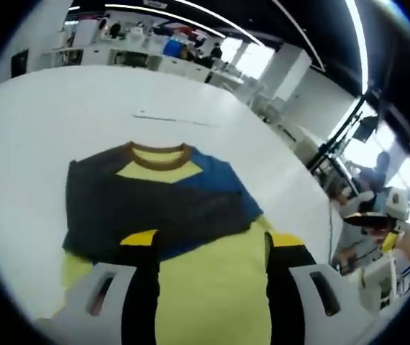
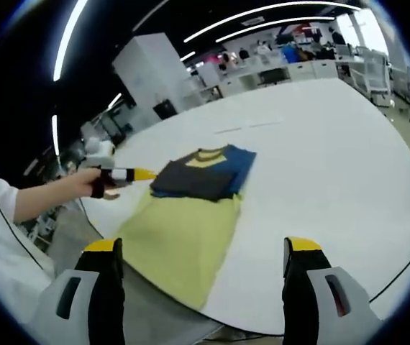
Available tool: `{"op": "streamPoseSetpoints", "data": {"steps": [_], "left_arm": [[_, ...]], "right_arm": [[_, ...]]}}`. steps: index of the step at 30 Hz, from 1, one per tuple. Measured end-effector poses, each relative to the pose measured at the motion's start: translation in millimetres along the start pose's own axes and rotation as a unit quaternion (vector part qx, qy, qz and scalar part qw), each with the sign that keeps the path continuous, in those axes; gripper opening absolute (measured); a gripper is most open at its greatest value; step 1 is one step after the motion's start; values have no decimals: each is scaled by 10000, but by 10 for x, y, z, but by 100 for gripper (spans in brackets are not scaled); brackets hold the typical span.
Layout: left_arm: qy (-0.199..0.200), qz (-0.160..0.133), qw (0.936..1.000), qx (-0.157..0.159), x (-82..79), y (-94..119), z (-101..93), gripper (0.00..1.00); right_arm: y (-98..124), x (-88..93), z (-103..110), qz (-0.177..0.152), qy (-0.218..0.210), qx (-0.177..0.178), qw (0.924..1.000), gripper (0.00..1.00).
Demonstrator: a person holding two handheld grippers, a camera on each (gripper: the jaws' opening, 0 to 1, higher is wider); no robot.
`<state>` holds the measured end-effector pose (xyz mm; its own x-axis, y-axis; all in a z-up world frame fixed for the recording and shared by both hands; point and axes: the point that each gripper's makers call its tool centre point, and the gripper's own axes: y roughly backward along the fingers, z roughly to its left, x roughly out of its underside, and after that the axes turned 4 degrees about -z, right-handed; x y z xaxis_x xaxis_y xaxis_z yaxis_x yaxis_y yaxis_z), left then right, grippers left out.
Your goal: Fold the garment on the visible template until the final outline fits inside the template.
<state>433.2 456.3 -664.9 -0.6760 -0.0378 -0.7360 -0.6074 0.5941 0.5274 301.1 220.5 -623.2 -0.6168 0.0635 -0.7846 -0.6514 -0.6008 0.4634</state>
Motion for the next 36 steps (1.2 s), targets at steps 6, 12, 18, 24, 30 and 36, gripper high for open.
{"op": "streamPoseSetpoints", "data": {"steps": [6,12,18,24,30,36], "left_arm": [[-263,-46,9996,-19,31,309,71,65],[-378,-139,9992,-14,49,581,123,73],[-592,-173,9981,33,72,863,125,82],[-806,-198,9965,93,110,1148,116,89],[-880,-199,9959,83,203,1413,165,93],[-852,-218,9961,-20,312,1615,242,96]], "right_arm": [[-2,17,113,76,167,41,9998,91],[-13,32,232,77,205,23,9998,91],[-12,31,314,107,294,21,9995,91],[-28,48,403,158,405,5,9991,91],[-28,71,462,211,436,-17,9988,91],[-23,128,489,304,452,-20,9985,91]]}}
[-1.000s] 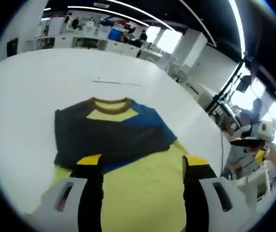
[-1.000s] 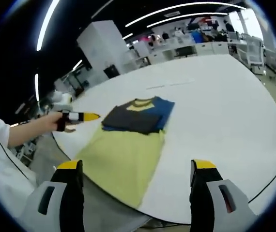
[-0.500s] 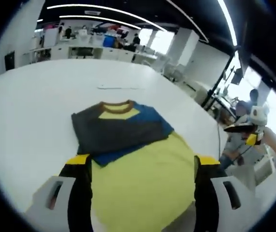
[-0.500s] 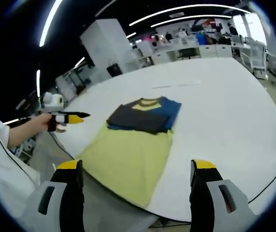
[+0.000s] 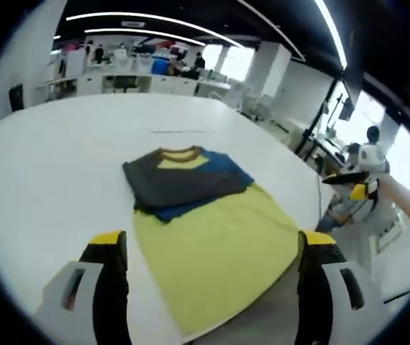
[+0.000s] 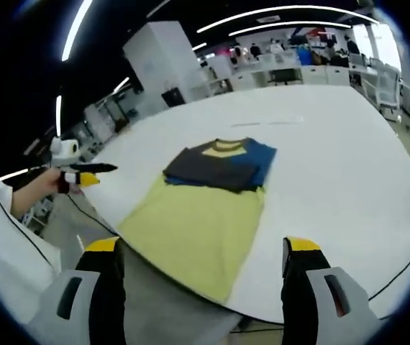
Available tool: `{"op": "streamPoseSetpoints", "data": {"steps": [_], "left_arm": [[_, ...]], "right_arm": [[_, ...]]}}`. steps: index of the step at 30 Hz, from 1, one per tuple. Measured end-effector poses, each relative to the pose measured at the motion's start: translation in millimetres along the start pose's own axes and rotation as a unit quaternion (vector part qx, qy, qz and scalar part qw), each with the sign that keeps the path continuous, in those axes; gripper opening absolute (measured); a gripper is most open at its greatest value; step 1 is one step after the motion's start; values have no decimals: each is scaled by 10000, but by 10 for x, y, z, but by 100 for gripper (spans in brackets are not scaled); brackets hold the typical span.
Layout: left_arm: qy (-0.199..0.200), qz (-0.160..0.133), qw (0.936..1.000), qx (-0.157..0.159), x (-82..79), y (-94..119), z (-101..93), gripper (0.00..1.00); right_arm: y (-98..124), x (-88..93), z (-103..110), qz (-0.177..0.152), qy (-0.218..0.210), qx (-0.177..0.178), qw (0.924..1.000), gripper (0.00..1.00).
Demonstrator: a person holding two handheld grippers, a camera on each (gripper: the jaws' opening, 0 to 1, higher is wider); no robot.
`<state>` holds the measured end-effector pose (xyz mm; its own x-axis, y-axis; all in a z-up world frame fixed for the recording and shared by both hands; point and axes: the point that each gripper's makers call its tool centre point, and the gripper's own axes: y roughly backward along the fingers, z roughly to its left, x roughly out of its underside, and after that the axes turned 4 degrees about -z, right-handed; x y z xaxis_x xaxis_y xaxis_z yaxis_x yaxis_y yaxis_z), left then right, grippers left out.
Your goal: Fold the garment on the visible template until the final outline fits inside the template.
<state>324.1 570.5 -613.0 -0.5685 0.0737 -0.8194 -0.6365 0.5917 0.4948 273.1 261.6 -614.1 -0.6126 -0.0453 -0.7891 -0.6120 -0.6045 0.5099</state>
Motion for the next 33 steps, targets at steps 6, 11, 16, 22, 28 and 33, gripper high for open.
{"op": "streamPoseSetpoints", "data": {"steps": [6,11,16,22,28,33], "left_arm": [[97,-90,9998,-144,46,236,104,98],[148,-171,9995,-236,55,391,182,99],[79,-176,9991,-368,85,519,260,99],[139,-193,9987,-444,135,580,301,99],[103,-136,9987,-472,151,593,321,99],[61,-47,9987,-505,185,565,352,99]], "right_arm": [[8,-6,30,-14,17,4,10000,91],[44,-38,28,-51,40,40,10000,91],[98,-62,15,-98,56,87,9999,91],[131,-48,-11,-112,45,137,9998,90],[132,7,-12,-43,32,128,9999,90],[134,16,-17,-25,24,135,9999,90]]}}
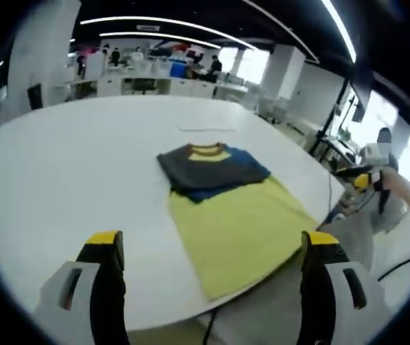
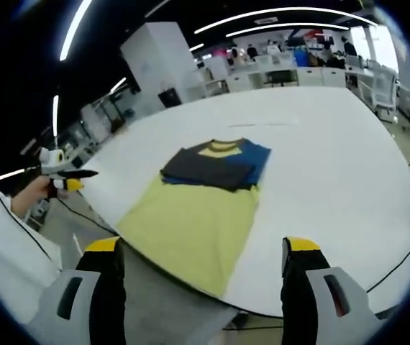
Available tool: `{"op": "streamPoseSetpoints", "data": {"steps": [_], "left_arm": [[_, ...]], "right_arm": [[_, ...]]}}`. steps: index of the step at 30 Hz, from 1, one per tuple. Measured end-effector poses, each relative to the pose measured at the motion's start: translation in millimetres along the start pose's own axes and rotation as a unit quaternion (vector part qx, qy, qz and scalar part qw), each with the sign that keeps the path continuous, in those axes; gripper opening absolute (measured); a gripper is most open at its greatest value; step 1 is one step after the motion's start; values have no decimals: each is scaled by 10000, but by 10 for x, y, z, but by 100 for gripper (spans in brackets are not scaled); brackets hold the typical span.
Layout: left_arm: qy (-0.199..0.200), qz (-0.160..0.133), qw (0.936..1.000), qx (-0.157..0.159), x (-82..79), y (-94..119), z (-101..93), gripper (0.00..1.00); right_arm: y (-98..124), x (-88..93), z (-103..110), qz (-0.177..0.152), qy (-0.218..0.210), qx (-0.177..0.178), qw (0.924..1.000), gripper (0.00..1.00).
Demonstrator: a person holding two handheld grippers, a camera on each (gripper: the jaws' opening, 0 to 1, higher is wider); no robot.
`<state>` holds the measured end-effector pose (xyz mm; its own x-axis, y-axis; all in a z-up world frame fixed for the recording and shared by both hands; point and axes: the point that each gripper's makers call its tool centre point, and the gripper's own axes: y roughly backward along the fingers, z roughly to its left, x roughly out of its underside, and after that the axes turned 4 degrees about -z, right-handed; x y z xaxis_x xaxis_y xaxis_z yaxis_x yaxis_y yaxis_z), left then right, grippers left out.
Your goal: Fold the garment on the visible template until the final outline fits inside the template.
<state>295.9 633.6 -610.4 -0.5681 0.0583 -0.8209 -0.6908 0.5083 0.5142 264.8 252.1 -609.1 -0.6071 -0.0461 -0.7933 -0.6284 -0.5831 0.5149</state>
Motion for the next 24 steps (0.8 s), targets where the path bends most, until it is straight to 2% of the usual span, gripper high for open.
{"op": "streamPoseSetpoints", "data": {"steps": [6,21,24], "left_arm": [[12,26,10000,7,17,-18,1,99],[144,242,9996,3,204,-55,28,97],[209,310,9993,4,269,-72,27,97]], "right_arm": [[-5,17,-14,51,5,1,10000,90],[-107,160,-11,300,-23,-83,9995,88],[-125,219,-15,419,-38,-142,9990,84]]}}
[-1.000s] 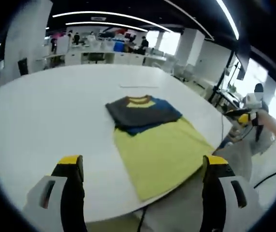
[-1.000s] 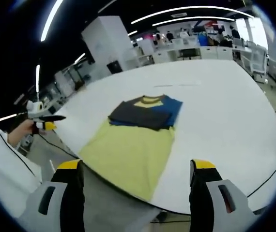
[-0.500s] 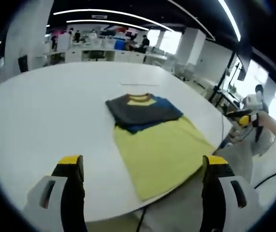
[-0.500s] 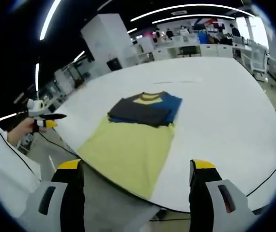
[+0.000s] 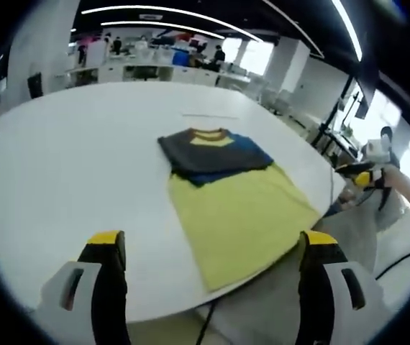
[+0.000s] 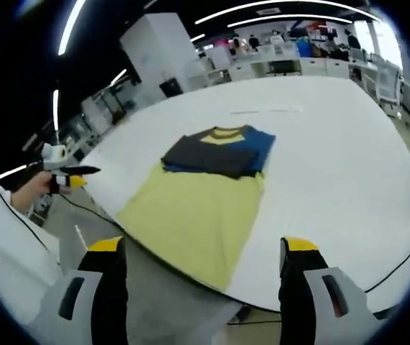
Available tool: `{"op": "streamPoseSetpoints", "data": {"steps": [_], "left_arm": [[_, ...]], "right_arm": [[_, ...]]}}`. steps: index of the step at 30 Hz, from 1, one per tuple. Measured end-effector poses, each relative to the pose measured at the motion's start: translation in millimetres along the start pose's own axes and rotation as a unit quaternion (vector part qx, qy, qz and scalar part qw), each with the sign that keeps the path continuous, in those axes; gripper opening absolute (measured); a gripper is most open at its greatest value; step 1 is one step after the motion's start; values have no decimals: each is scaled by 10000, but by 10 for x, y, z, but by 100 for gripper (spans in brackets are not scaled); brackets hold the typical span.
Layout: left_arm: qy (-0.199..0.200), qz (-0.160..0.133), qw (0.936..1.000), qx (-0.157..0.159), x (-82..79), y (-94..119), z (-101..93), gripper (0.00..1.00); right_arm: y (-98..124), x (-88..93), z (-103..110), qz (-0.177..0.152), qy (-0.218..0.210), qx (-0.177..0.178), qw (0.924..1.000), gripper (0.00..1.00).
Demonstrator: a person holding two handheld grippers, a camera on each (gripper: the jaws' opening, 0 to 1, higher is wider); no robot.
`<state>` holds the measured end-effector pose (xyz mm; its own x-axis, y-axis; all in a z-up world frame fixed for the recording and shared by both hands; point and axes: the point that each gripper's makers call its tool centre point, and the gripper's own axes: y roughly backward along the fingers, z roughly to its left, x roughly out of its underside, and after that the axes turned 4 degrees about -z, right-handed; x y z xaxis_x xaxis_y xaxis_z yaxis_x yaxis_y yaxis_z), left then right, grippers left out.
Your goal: Fold the garment on the visible template until the final outline fits inside the template.
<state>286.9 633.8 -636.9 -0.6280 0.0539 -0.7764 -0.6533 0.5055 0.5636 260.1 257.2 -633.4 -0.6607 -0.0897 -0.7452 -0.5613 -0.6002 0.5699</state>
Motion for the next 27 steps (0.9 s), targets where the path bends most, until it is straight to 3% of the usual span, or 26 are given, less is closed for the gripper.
{"op": "streamPoseSetpoints", "data": {"steps": [9,15,21,27], "left_arm": [[112,210,9997,51,156,-78,-18,93],[205,459,9987,116,350,-148,-38,87],[279,642,9974,138,499,-209,-49,84],[401,775,9960,176,611,-273,-68,80]], "right_arm": [[-55,98,19,128,-37,11,9999,82],[-118,321,-43,349,-169,29,9992,78],[-175,548,-100,625,-291,45,9976,68],[-237,640,-157,681,-448,87,9966,60]]}}
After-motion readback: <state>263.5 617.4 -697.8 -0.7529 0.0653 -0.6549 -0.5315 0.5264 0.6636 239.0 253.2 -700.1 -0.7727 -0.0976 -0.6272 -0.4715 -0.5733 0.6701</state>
